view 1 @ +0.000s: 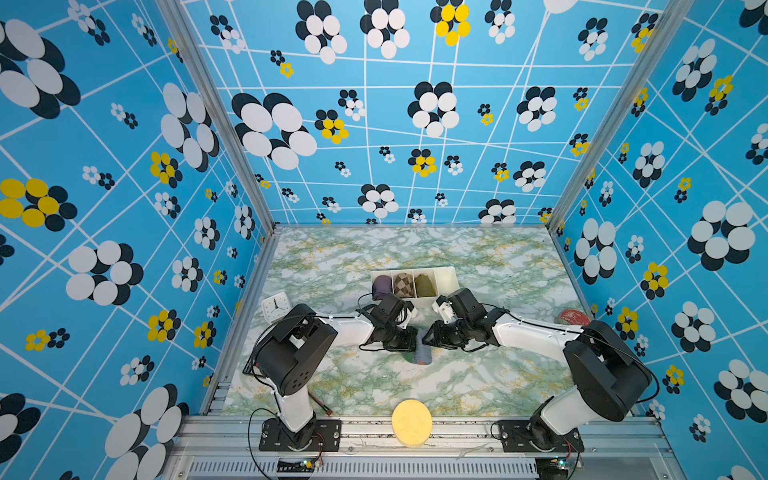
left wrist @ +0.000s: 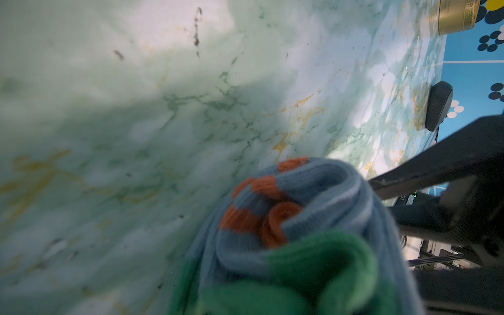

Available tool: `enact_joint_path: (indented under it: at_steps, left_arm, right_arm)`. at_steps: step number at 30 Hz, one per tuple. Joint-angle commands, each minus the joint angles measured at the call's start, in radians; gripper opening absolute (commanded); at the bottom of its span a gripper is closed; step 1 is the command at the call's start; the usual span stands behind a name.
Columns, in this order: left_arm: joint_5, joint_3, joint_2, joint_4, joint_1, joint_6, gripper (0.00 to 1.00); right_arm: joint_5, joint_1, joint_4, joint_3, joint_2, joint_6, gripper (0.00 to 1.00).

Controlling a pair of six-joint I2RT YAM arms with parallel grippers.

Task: Roll the socks

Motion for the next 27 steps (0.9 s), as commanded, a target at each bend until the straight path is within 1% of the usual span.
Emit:
enact_joint_path:
  at_steps: [1, 9, 17, 20, 27]
  left_arm:
    - [-0.091, -0.033, 0.064, -0.172, 0.011, 0.021, 0.06]
    - [-0.082, -0.035, 0.066, -0.172, 0.011, 0.02, 0.06]
    - [-0.073, -0.021, 0.074, -0.174, 0.012, 0.023, 0.06]
    - [-0.072, -0.018, 0.074, -0.177, 0.011, 0.026, 0.06]
    - [-0.069, -0.008, 0.087, -0.178, 0.012, 0.032, 0.06]
  right_arm:
    - [-0.036, 0.017, 0.001, -0.003, 0.029, 0.0, 0.38]
    - [-0.039, 0.018, 0.029, 0.001, 0.056, 0.005, 0.4]
    - [-0.042, 0.03, 0.065, 0.005, 0.089, 0.019, 0.35]
    - [-0.044, 0.039, 0.077, 0.005, 0.103, 0.027, 0.31]
    - [-0.044, 0.053, 0.104, 0.005, 0.119, 0.038, 0.09]
